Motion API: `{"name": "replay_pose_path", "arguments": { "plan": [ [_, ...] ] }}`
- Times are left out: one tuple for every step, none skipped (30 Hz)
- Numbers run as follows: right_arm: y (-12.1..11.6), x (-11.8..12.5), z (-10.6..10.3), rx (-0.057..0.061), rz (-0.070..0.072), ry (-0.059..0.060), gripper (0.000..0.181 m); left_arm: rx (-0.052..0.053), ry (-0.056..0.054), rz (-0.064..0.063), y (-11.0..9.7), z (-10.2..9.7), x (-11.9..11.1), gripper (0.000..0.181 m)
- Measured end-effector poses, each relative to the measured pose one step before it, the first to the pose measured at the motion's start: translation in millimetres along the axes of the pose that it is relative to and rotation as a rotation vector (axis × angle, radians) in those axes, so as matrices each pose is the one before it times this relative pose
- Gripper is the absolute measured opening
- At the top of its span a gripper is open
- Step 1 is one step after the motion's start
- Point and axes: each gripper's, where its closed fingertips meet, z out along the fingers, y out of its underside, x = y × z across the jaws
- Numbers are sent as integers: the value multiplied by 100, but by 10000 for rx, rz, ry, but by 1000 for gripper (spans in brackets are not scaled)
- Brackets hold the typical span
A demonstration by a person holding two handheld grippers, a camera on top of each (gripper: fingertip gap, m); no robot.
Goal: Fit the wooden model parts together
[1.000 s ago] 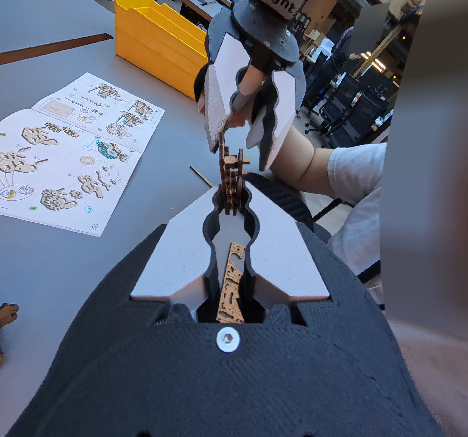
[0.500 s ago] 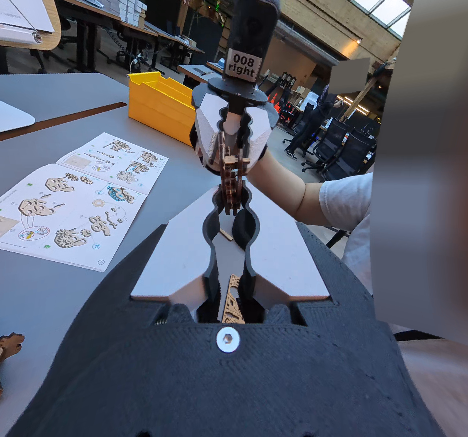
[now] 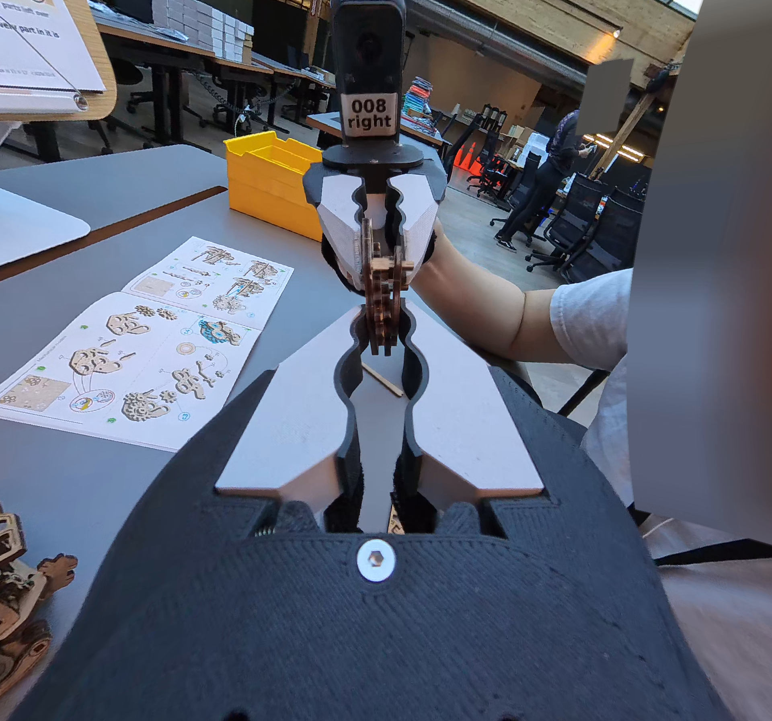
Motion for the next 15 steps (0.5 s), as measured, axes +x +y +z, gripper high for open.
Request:
{"name": "replay_pose_path", "arguments": {
  "plan": [
    [-72,126,74,151,159,-17,14,24,-71,17,-63,-93,-155,11],
    [-153,53,54,194,163,-62,14,54,-78,74,-94,-103,-118,11],
    [-211,6,37,247,116,-85,14,99,-50,36,-159,-81,-59,11],
    [40,29,18,49,145,-86,15,64,-17,-2,-101,-50,-9,11],
    [120,134,-30,-64,93,17,14,-61,-73,37,86,5,-90,11],
    [-32,-32,-40,26,66,-37,14,-8,-68,98,72,47,-37,11],
    [-99,-143,-15,68,7,-40,14,39,54,-20,-50,35,140,11],
    [-161,8,20,113,33,69,14,46,51,-167,-127,-13,90,11],
    [-144,24,40,135,266,2,14,85,43,-215,-148,-50,28,11],
    [-102,117,25,148,465,-46,14,70,67,-280,-125,-59,-14,11],
    [-113,193,-1,208,499,-68,13,109,32,-293,-129,-45,-96,11],
    [22,264,-29,113,398,-39,13,99,17,-306,-66,-25,-168,11],
    [97,366,-62,32,260,41,13,-23,-39,-263,117,28,-272,11],
    [-26,261,-26,106,283,-16,13,-27,-62,-219,100,21,-294,11],
    [-81,214,-4,144,260,-5,13,75,-34,-168,-54,-18,-219,11]
  ]
}}
